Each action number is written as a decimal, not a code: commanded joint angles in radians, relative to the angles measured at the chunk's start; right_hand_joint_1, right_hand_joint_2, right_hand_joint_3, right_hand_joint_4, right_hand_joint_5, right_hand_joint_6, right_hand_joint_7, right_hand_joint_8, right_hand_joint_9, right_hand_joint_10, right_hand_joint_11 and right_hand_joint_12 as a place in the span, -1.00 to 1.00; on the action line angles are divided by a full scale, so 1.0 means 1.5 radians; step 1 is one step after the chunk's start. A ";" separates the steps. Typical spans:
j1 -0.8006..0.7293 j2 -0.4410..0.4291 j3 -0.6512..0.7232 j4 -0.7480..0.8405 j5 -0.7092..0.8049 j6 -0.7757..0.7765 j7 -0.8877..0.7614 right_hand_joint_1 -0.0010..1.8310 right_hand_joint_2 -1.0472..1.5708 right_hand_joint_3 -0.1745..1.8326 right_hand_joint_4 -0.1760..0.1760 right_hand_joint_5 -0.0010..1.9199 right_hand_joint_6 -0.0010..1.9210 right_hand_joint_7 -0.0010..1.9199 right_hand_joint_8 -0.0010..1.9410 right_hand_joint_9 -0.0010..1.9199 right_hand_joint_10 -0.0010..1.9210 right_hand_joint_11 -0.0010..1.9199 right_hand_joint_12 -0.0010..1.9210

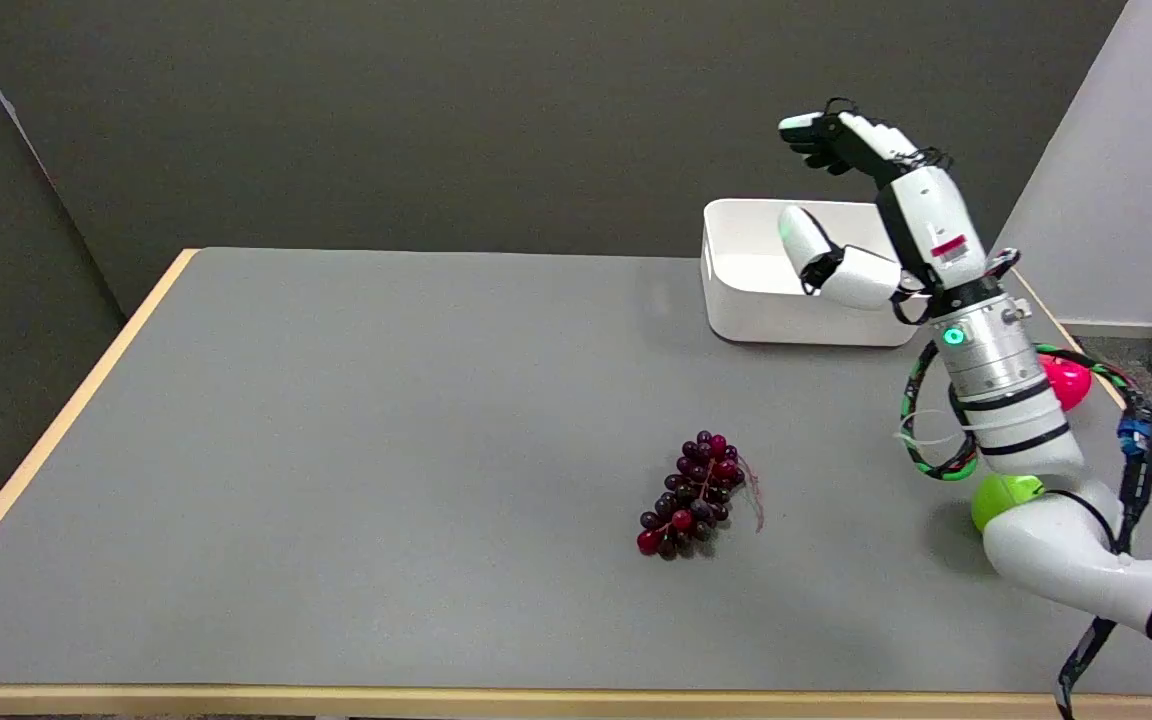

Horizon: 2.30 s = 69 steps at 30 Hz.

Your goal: Pick up the red apple.

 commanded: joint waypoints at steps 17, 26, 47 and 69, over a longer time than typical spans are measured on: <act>-0.189 0.011 0.361 0.119 0.043 -0.182 -0.239 -0.49 0.36 0.12 0.50 -0.60 -0.22 -0.46 -0.40 -0.51 0.06 -0.67 0.55; -0.102 0.038 0.377 0.042 0.127 -0.337 -0.387 -0.47 0.37 0.04 0.48 -0.61 -0.24 -0.47 -0.45 -0.57 0.06 -0.75 0.44; -0.147 -0.012 0.438 -0.063 0.238 -0.517 -0.563 -0.60 0.29 0.13 0.33 -0.67 -0.36 -0.58 -0.51 -0.66 -0.10 -0.84 0.32; -0.177 -0.033 0.386 -0.071 0.274 -0.521 -0.598 -0.58 0.30 0.03 0.27 -0.66 -0.38 -0.55 -0.54 -0.66 -0.01 -0.80 0.41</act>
